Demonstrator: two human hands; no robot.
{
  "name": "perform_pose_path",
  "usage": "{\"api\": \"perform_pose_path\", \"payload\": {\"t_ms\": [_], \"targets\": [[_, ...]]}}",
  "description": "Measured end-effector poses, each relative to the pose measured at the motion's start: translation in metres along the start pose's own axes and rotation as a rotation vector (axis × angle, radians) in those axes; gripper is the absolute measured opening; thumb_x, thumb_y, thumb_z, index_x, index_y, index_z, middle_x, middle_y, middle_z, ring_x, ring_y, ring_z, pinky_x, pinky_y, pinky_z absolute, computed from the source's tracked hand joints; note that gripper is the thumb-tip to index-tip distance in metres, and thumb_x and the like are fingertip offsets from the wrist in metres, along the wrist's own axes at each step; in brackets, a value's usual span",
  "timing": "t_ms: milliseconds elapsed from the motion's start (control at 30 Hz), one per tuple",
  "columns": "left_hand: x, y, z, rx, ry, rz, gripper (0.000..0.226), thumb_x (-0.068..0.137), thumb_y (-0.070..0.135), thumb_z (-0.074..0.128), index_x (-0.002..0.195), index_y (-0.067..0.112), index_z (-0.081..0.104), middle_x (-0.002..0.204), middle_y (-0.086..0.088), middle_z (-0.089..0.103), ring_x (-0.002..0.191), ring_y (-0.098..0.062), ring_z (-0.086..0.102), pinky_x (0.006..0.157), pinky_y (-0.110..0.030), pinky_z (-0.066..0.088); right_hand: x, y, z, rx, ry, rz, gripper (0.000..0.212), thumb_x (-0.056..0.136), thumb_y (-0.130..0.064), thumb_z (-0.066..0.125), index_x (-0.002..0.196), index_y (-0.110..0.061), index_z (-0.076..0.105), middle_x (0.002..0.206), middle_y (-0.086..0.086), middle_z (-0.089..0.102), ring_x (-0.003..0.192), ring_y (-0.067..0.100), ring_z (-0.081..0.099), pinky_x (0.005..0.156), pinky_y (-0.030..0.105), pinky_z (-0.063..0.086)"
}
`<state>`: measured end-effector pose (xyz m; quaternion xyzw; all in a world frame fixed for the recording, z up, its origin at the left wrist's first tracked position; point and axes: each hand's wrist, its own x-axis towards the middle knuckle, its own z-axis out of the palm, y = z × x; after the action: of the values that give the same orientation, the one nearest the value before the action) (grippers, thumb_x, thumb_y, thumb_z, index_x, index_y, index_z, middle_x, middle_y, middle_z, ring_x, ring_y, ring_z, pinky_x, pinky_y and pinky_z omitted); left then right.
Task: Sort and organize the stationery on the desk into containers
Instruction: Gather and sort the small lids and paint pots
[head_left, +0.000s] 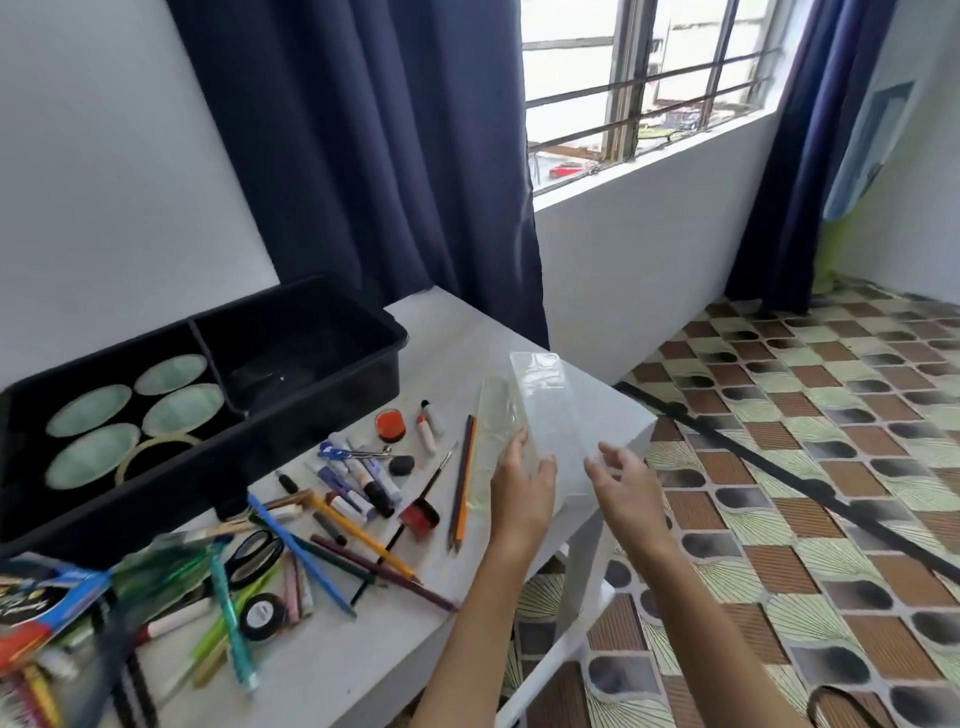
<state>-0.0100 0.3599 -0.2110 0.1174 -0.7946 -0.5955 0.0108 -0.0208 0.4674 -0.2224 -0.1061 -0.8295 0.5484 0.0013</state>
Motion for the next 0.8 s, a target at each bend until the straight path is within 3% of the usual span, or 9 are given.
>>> {"api": "perform_pose_path", "payload": {"t_ms": [67, 167, 300, 367, 433, 500, 600, 733, 800], "targets": [[0.0, -0.003, 0.006, -0.026, -0.009, -0.008, 0.053, 0.095, 0.02, 0.052, 0.144, 0.015, 0.033, 0.147, -0.002, 0.039, 0.134, -0.013, 0.037, 0.109, -0.029, 0.034, 0.003, 0.003, 0.005, 0.009, 0.038, -0.008, 0.041, 0.095, -0.023, 0.052, 0.131, -0.004, 0.049, 0.129, 0.013, 0.053, 0.114, 0.022, 0.053, 0.098, 0.037, 0.044], [-0.002, -0.001, 0.008, -0.06, 0.014, 0.01, 0.051, 0.097, 0.016, 0.05, 0.144, 0.014, 0.032, 0.146, -0.001, 0.041, 0.134, -0.012, 0.037, 0.107, -0.026, 0.035, 0.005, 0.0, 0.005, 0.071, 0.056, -0.005, 0.034, 0.094, -0.02, 0.055, 0.125, -0.006, 0.053, 0.114, 0.009, 0.059, 0.096, 0.015, 0.056, 0.078, 0.025, 0.045], [-0.003, 0.008, 0.0, -0.093, 0.049, 0.062, 0.05, 0.096, 0.009, 0.049, 0.144, 0.016, 0.034, 0.145, 0.002, 0.042, 0.133, -0.007, 0.037, 0.099, -0.014, 0.038, 0.004, -0.011, 0.001, 0.214, 0.046, 0.015, 0.024, 0.092, -0.017, 0.057, 0.115, -0.014, 0.05, 0.099, 0.005, 0.063, 0.081, 0.009, 0.059, 0.064, 0.026, 0.045], [-0.005, 0.016, -0.008, -0.128, 0.065, 0.091, 0.049, 0.097, 0.007, 0.047, 0.143, 0.016, 0.035, 0.142, 0.007, 0.042, 0.125, 0.003, 0.036, 0.086, 0.001, 0.037, 0.002, -0.021, 0.003, 0.285, 0.029, -0.024, 0.026, 0.092, -0.017, 0.058, 0.115, -0.015, 0.048, 0.099, 0.004, 0.064, 0.085, 0.012, 0.062, 0.068, 0.027, 0.049], [-0.006, 0.024, -0.018, -0.182, 0.085, 0.109, 0.049, 0.097, 0.005, 0.045, 0.143, 0.016, 0.035, 0.136, 0.013, 0.041, 0.119, 0.006, 0.035, 0.077, 0.005, 0.037, 0.001, -0.033, 0.005, 0.363, -0.004, -0.061, 0.032, 0.091, -0.019, 0.059, 0.121, -0.017, 0.048, 0.105, 0.004, 0.063, 0.095, 0.016, 0.063, 0.081, 0.033, 0.053], [-0.009, 0.029, -0.032, -0.248, 0.125, 0.136, 0.048, 0.097, 0.004, 0.045, 0.142, 0.018, 0.036, 0.137, 0.015, 0.04, 0.125, 0.004, 0.036, 0.082, 0.002, 0.039, -0.001, -0.044, 0.008, 0.472, -0.097, -0.053, 0.041, 0.091, -0.018, 0.061, 0.13, -0.013, 0.048, 0.11, 0.005, 0.063, 0.1, 0.02, 0.063, 0.088, 0.038, 0.053], [-0.016, 0.031, -0.054, -0.282, 0.186, 0.136, 0.046, 0.097, 0.01, 0.047, 0.139, 0.025, 0.039, 0.139, 0.012, 0.046, 0.128, -0.005, 0.043, 0.099, -0.022, 0.045, -0.005, -0.055, 0.015, 0.621, -0.305, -0.063, 0.045, 0.087, -0.012, 0.064, 0.13, -0.01, 0.052, 0.112, 0.011, 0.065, 0.101, 0.025, 0.065, 0.086, 0.039, 0.054], [-0.034, 0.032, -0.089, -0.368, 0.249, 0.087, 0.026, 0.094, 0.023, 0.054, 0.116, 0.033, 0.046, 0.105, 0.019, 0.059, 0.101, 0.002, 0.058, 0.07, -0.007, 0.049, -0.025, -0.068, 0.038, 0.606, -0.408, -0.182, 0.05, 0.079, -0.004, 0.069, 0.125, -0.016, 0.053, 0.113, 0.013, 0.061, 0.1, 0.025, 0.065, 0.083, 0.031, 0.054], [-0.042, 0.028, -0.11, -0.416, 0.326, 0.106, 0.031, 0.09, 0.03, 0.06, 0.118, 0.031, 0.045, 0.111, 0.014, 0.06, 0.102, -0.001, 0.059, 0.079, -0.012, 0.051, -0.042, -0.075, 0.052, 0.543, -0.493, -0.262, 0.048, 0.079, 0.003, 0.068, 0.121, -0.018, 0.055, 0.107, 0.014, 0.061, 0.096, 0.023, 0.065, 0.08, 0.031, 0.055]]}}
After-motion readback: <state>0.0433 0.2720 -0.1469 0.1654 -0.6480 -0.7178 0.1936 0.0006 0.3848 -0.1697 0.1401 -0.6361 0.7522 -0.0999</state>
